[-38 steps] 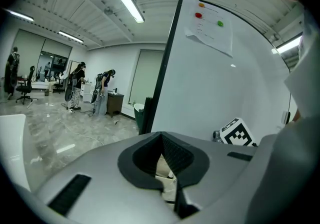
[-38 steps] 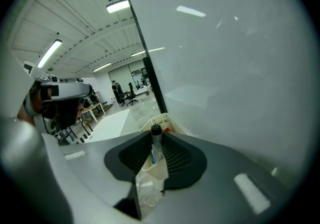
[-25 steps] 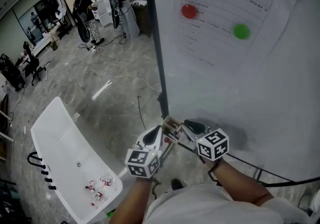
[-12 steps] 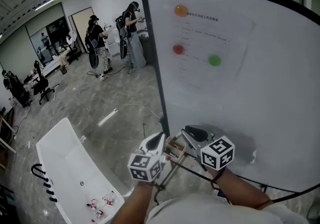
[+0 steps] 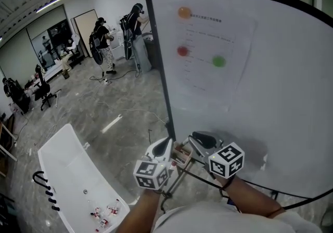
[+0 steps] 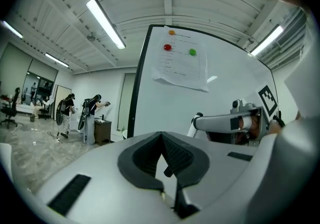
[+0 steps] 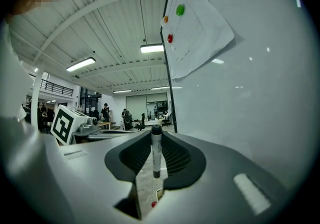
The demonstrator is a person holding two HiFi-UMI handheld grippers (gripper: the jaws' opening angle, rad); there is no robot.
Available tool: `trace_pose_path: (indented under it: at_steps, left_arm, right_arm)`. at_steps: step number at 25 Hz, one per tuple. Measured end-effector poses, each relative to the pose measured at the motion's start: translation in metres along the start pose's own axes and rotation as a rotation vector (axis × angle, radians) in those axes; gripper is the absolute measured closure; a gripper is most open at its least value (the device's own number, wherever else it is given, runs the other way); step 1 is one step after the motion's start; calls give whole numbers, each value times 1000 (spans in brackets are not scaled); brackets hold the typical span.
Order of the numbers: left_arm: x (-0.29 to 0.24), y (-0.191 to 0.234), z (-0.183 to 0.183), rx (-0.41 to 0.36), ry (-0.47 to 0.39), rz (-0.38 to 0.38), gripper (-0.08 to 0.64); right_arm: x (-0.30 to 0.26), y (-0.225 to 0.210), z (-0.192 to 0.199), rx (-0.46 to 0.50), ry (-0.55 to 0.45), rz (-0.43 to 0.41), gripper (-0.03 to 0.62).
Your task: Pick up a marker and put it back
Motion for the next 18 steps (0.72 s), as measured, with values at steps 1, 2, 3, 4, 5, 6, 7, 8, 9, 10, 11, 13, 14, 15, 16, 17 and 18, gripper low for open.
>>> trace_pose_path:
  at_steps: [1,2,3,4,5,6,7,8,9,10,11,13,14,15,16,17,18]
  left_arm:
    - [0,-2,0,-13,0,1,558]
    - [1,-3,0,-22,2,2,558]
    - [1,-4,0,-25,3,5,558]
    - [0,-5,0,-25,2,8,558]
    - [0,-5,-1,-24,1,10,558]
    - [0,-5,-1,-23,-1,12,558]
    - [-1,-4,-2,-22,-1,15,558]
    - [-1,-4,-1,-20,0,16,558]
    - [-1,-4,-1,-17,3,17,558]
    - [-1,-4,1,-14,7,18,558]
    - [-1,-4,2,-11,11,17,558]
    - [-2,-2,3,-8,14,15,558]
    - [-2,-1,3,-7,13,14,558]
    - [-2,0,3,-5,12,13,558]
    - [-1,2,3,0,11,11,558]
    - [-1,3,4,8,10,9,558]
    - [0,6,5,16,9,6,558]
  right_arm:
    - [1,1,0,2,0,2,525]
    - [1,1,0,3,1,4,525]
    - [2,1,0,3,1,4,525]
    - [2,2,0,4,1,5,525]
    - [2,2,-1,4,1,5,525]
    - [2,2,-1,5,1,7,525]
    - [3,2,-1,5,0,9,525]
    - [3,1,-1,5,0,12,525]
    - [3,1,-1,5,0,14,525]
    - [3,1,0,3,1,16,525]
    - [3,0,2,1,4,18,525]
    - [1,-2,6,-7,10,22,525]
    - [-1,-4,9,-13,14,23,525]
    - [-4,-5,14,-20,18,23,525]
    - [-7,-7,19,-27,26,22,525]
    - [-10,-9,26,-36,37,22,525]
    - [-14,-12,33,-46,50,23,525]
Point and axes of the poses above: the fingertips, and each gripper's own axes: x backward along the fingers, y to its left, z out of its underside, the point moved 6 cm from there along x, backward along the fingers, and after that the axes turned 7 degrees about -y, right-handed, at the moved point
